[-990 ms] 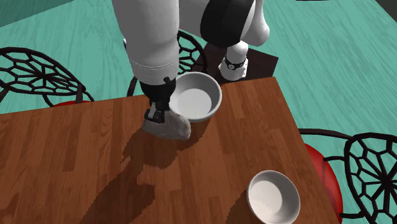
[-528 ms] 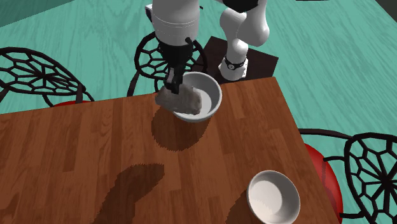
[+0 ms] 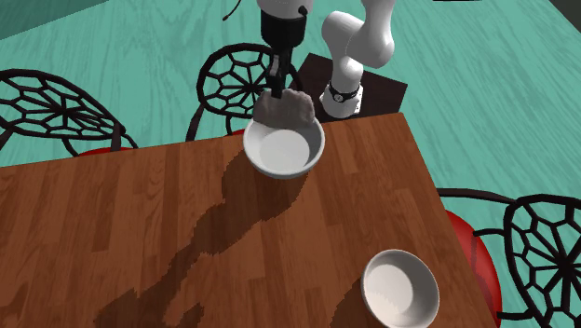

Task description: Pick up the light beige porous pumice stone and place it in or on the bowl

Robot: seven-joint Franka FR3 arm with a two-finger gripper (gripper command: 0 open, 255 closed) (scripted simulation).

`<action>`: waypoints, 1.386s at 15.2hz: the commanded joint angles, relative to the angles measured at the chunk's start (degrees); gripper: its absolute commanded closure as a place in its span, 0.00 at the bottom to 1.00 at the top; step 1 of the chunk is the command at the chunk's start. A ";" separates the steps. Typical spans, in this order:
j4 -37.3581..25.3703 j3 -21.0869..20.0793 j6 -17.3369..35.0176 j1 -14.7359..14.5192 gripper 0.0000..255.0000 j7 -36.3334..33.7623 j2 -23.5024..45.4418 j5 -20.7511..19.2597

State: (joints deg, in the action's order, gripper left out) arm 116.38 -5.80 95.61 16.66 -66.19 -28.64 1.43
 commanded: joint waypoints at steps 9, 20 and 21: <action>9.11 0.16 7.03 -0.08 1.00 0.36 -2.10 0.17; 16.19 -0.04 13.54 -0.21 1.00 0.31 -2.66 0.34; 16.19 -0.04 13.54 -0.21 1.00 0.31 -2.66 0.34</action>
State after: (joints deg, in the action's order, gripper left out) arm 132.50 -5.82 109.06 16.46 -65.85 -31.27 1.76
